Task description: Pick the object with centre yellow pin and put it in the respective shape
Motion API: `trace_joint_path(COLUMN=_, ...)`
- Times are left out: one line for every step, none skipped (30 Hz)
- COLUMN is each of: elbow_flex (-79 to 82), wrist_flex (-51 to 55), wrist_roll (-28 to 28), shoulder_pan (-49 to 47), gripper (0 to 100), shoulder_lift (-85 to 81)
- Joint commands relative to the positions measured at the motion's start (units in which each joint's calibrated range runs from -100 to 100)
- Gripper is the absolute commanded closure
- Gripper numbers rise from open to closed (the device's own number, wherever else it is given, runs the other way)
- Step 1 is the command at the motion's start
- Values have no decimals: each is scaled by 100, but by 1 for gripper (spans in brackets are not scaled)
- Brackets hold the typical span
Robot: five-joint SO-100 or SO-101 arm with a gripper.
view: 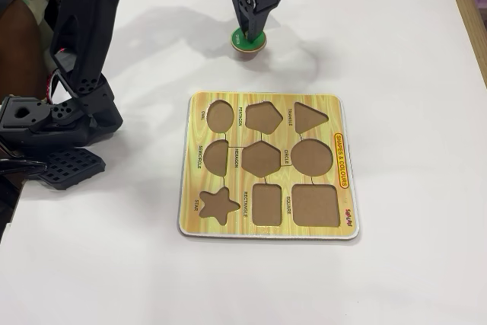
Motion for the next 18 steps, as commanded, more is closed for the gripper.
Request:
trace_joint_path(elbow_flex=-27, wrist_flex=24, wrist_roll=26, shoulder_pan=302, gripper=97, shoulder_lift=-532)
trace_joint_path(elbow_flex=-27, wrist_flex=24, wrist_roll=26, shoulder_pan=380, gripper=97, shoulder_lift=-591)
trace_joint_path(elbow_flex=-27, wrist_flex=24, wrist_roll=26, shoulder_pan=429, gripper=97, shoulder_lift=-624)
trace_joint_path(elbow_flex=-27, wrist_flex=24, wrist_roll=26, shoulder_pan=507, gripper=97, shoulder_lift=-666)
trace_joint_path(elbow_flex=-27, wrist_flex=24, wrist_roll=26, shoulder_pan=605, gripper=97, shoulder_lift=-716)
trace_joint_path(elbow_flex=-27, wrist_flex=24, wrist_roll=26, shoulder_pan=683, gripper=97, shoulder_lift=-767)
trace_joint_path(elbow_flex=-27, wrist_flex=24, wrist_roll=26, shoulder_pan=771, gripper=97, shoulder_lift=-808)
trace_joint_path(elbow_flex=-27, wrist_flex=24, wrist_roll=26, shoulder_pan=849, gripper=97, shoulder_lift=-842)
trace_joint_path(elbow_flex=-27, wrist_flex=24, wrist_roll=26, shoulder_pan=947, gripper=97, shoulder_lift=-884)
trace_joint_path(elbow_flex=-27, wrist_flex=24, wrist_roll=26, shoulder_pan=1034, gripper=97, shoulder_lift=-917)
trace_joint_path(elbow_flex=-27, wrist_flex=24, wrist_roll=21, shoulder_pan=1132, gripper=97, shoulder_lift=-959)
trace_joint_path(elbow_flex=-27, wrist_flex=24, wrist_roll=21, shoulder_pan=1191, gripper=97, shoulder_lift=-976)
trace_joint_path(elbow_flex=-36, wrist_flex=15, wrist_roll=15, shoulder_pan=1318, gripper=97, shoulder_lift=-1009)
trace_joint_path(elbow_flex=-36, wrist_flex=15, wrist_roll=15, shoulder_pan=1415, gripper=97, shoulder_lift=-1034)
trace_joint_path(elbow_flex=-36, wrist_flex=-2, wrist_roll=10, shoulder_pan=1513, gripper=97, shoulder_lift=-1068)
trace_joint_path(elbow_flex=-36, wrist_flex=-2, wrist_roll=0, shoulder_pan=1591, gripper=97, shoulder_lift=-1085)
trace_joint_path(elbow_flex=-45, wrist_flex=-11, wrist_roll=0, shoulder_pan=1718, gripper=97, shoulder_lift=-1118)
trace_joint_path(elbow_flex=-90, wrist_flex=-11, wrist_roll=5, shoulder_pan=1835, gripper=97, shoulder_lift=-1135)
